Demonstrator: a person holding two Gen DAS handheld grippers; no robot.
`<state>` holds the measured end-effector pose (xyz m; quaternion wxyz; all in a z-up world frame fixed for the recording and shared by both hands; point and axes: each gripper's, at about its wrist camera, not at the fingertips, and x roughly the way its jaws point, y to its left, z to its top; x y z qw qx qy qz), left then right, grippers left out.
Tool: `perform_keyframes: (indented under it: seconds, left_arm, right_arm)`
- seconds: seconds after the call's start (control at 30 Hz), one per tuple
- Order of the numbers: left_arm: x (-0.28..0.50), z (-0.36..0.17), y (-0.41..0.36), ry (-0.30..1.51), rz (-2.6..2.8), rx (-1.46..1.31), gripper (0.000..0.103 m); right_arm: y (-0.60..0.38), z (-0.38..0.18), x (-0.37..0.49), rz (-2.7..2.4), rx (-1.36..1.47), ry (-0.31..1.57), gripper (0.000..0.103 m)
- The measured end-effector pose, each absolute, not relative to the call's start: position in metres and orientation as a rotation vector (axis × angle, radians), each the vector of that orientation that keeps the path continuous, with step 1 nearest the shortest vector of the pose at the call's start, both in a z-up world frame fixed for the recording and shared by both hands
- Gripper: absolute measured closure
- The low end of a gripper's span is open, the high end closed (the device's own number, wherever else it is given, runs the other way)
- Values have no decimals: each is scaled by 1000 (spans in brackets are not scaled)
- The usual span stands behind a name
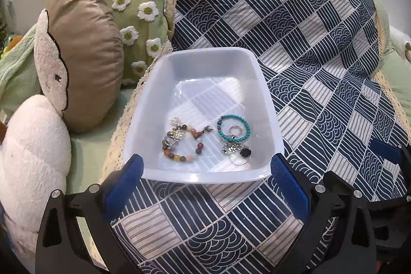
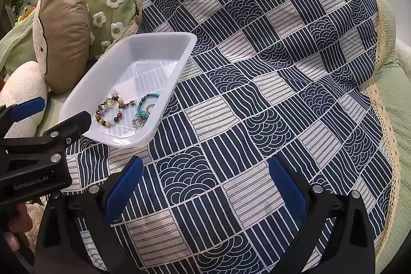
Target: Organize jewelry
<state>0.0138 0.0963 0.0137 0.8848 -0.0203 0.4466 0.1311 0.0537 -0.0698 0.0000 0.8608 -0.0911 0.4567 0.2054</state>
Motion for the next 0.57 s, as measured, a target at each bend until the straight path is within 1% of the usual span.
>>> perform_keyframes:
  seconds: [0.3, 0.57]
  left_arm:
    - [13, 14, 92, 923, 284, -14, 8]
    - [14, 16, 95, 920, 269, -45, 8]
  right_arm:
    - [-69, -1, 53, 432, -201, 959, 6]
    - [-70, 0, 54, 432, -196, 959, 6]
